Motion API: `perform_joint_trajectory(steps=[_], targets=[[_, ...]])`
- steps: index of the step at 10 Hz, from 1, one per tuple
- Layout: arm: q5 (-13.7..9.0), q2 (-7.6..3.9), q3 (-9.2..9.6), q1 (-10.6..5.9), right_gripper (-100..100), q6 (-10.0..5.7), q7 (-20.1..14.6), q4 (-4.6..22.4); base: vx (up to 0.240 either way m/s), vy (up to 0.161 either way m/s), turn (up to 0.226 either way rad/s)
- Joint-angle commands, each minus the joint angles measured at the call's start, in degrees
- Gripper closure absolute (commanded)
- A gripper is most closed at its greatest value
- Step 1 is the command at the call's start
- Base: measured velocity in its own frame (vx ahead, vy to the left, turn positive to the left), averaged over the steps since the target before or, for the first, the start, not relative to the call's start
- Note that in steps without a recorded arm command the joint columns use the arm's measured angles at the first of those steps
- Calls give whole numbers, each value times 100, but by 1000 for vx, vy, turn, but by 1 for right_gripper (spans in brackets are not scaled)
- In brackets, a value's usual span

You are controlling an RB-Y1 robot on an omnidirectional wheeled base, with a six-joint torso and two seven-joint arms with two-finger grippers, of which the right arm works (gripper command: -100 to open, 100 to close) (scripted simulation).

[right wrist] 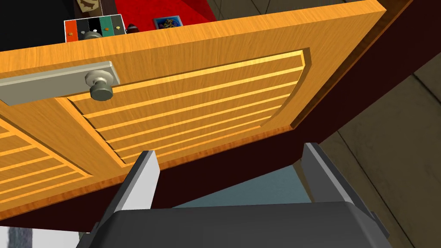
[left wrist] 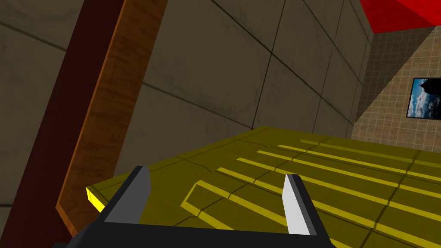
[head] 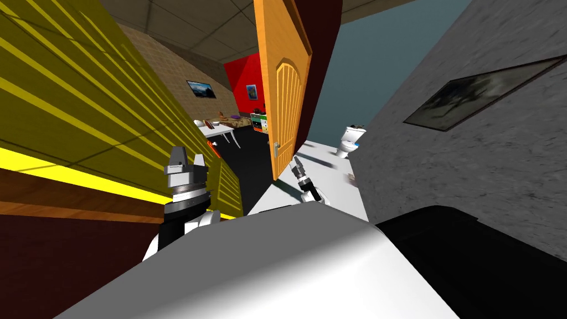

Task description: Push the door open

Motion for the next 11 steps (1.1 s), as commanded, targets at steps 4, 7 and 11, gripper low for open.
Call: perform_joint_trajectory(steps=[4, 7, 11], targets=[[-189, -467, 340, -290, -100, -160, -220, 565, 145, -87, 160], [-295, -727, 526, -445, -100, -241, -339, 865, 94, -85, 128], [-446, -1099, 795, -667, -100, -358, -510, 1298, 132, -89, 140]])
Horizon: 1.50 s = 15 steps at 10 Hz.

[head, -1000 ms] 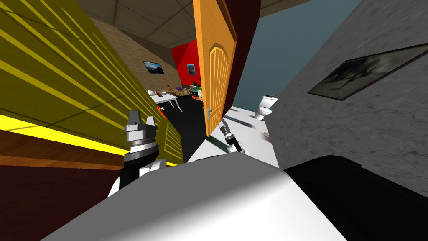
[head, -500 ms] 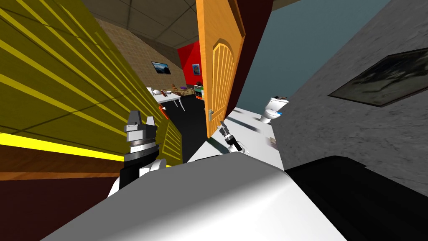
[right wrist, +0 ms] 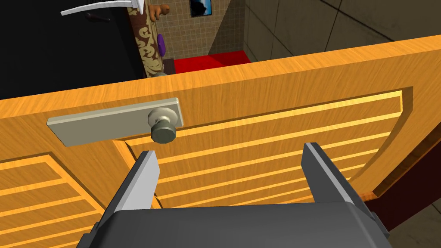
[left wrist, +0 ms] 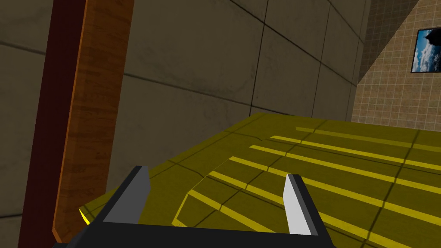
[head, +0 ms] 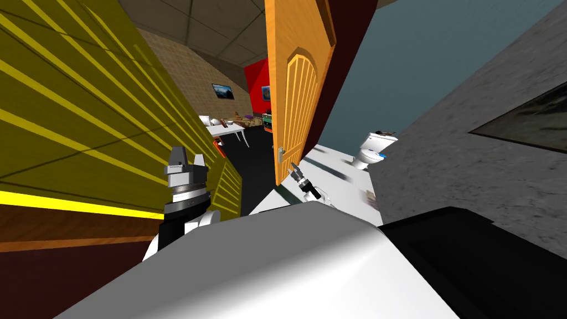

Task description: Push the door open

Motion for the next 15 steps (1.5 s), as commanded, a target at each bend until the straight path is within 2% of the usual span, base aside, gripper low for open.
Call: perform_joint_trajectory(steps=[1, 2, 3, 4, 7, 8, 12, 14, 15], targets=[[-41, -104, 77, -65, -100, -69, -57, 160, 80, -74, 88], [-89, -224, 163, -136, -100, -107, -112, 299, 102, -89, 158], [-112, -277, 202, -169, -100, -124, -137, 362, 111, -89, 129], [-156, -385, 280, -234, -100, -158, -187, 489, 121, -81, 123], [-277, -681, 496, -412, -100, -253, -325, 836, 158, -130, 152], [-331, -811, 591, -491, -100, -294, -385, 989, 143, -160, 171], [-480, -1171, 855, -710, -100, -410, -553, 1415, 157, -144, 148], [-455, -1044, 792, -780, -100, -370, -543, 1494, 90, -16, 53], [-454, -1017, 778, -800, -100, -352, -541, 1518, 168, 75, 67]])
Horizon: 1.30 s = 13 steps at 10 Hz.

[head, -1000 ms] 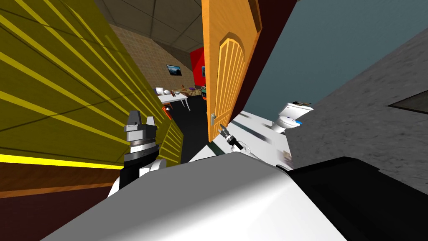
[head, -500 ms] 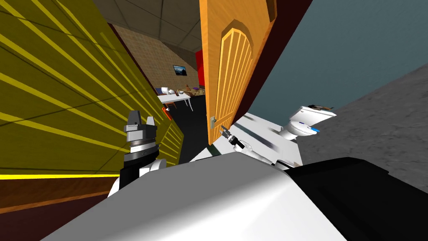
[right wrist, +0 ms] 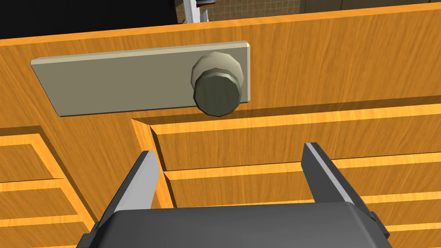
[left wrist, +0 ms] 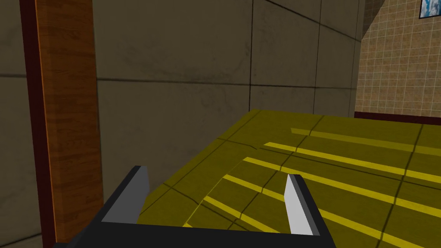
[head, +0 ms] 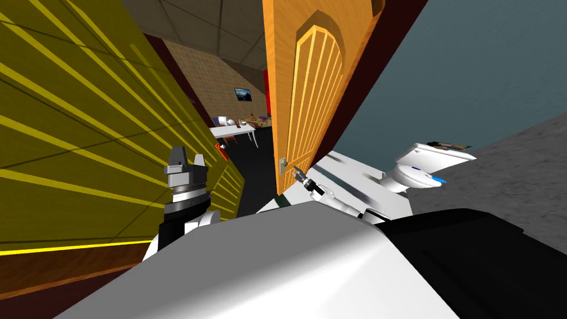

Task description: Push the door open

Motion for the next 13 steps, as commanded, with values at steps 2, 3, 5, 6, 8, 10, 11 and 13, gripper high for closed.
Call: perform_joint_trajectory(steps=[2, 3, 5, 6, 8, 10, 11, 13], targets=[[8, 141, -71, -100, -100, 97, 14, 125, 167, 89, 77], [9, 170, -85, -121, -100, 117, 16, 151, 176, 77, 62], [14, 267, -134, -194, -100, 183, 24, 239, 175, 80, 61], [13, 239, -120, -166, -100, 160, 26, 204, 76, 33, 12], [13, 239, -120, -166, 100, 160, 26, 204, -17, -8, 1], [13, 239, -120, -166, 100, 160, 26, 204, -7, -5, 11], [13, 239, -120, -166, 100, 160, 26, 204, 0, 0, 0], [41, 409, -250, -274, 100, 214, 142, 310, 32, 17, -21]])
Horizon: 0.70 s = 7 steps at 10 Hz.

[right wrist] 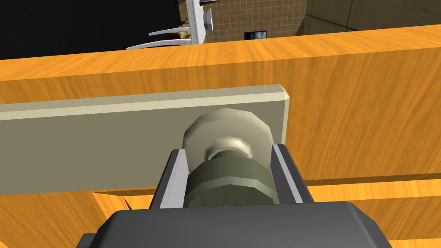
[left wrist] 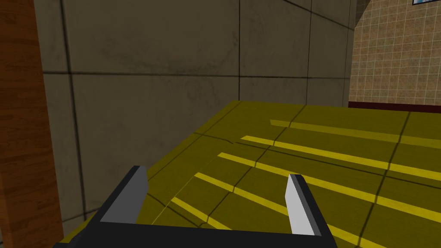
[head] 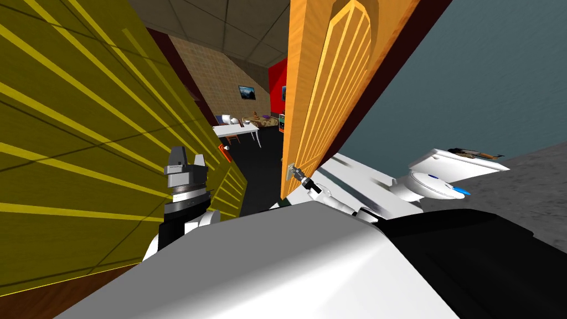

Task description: Push the door open

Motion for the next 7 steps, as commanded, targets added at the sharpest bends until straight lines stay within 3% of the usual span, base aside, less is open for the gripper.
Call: perform_joint_trajectory(steps=[1, 4, 5, 7], targets=[[30, 194, -185, -141, 100, 54, 153, 134, 118, 62, -62], [76, 449, -379, -274, 100, 126, 333, 304, 116, 59, -20], [76, 449, -379, -274, 100, 126, 333, 304, 76, 34, 22], [113, 654, -535, -381, 100, 184, 477, 441, 71, 30, -31]])
